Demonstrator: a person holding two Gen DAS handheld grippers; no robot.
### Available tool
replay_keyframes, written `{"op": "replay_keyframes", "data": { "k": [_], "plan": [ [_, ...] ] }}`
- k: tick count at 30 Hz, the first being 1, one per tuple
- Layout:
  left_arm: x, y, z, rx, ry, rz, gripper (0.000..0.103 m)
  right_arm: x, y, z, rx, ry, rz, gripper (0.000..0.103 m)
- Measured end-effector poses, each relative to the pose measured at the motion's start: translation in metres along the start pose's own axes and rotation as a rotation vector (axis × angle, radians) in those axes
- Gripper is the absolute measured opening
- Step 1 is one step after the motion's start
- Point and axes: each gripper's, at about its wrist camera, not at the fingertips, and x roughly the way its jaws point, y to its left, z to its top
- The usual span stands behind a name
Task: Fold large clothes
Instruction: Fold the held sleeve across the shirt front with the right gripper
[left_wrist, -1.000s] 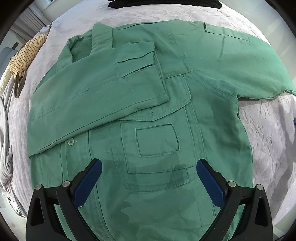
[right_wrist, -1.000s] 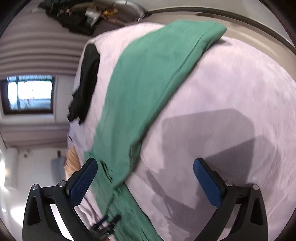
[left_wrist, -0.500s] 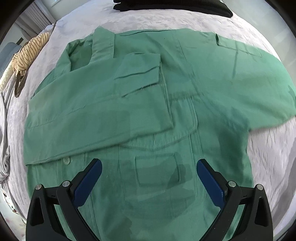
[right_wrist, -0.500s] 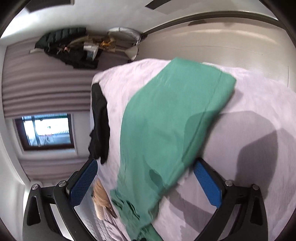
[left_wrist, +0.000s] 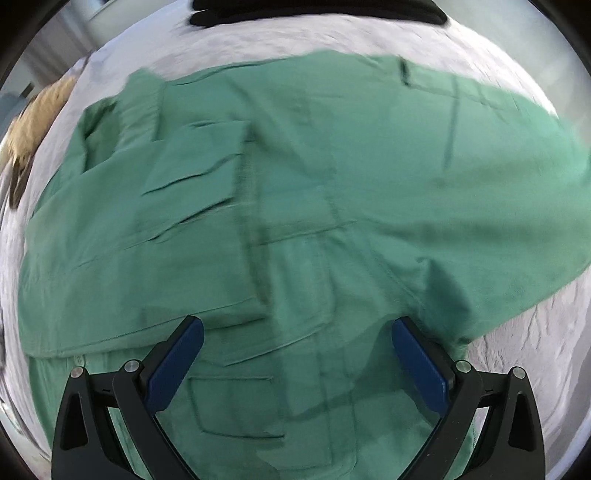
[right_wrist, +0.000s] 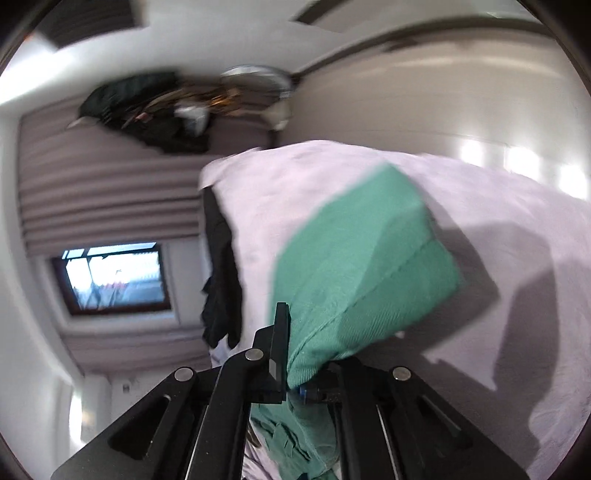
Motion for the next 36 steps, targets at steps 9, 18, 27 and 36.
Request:
{"op": "replay_keyframes", "data": {
  "k": [9, 18, 27, 36],
  "plan": [
    [-0.020, 0.037, -0.009, -0.019, -0.039, -0.051, 0.102, 0.036, 0.122, -0.054, -0.315, 0.125, 0.055, 0.004],
    [-0.052, 0.188, -0.039, -0.191, -0.118, 0.050, 0.102, 0.147, 0.220, -0.238, -0.736, 0.388, -0.039, 0.004],
    [-0.024, 0.303, -0.081, -0.321, -0.074, 0.117, 0.102, 0.281, 0.132, -0.424, -0.880, 0.627, -0.325, 0.005],
    [-0.010, 0.322, -0.094, -0.302, -0.101, 0.044, 0.102, 0.267, 0.092, -0.421, -0.680, 0.555, -0.303, 0.075]
  ]
}}
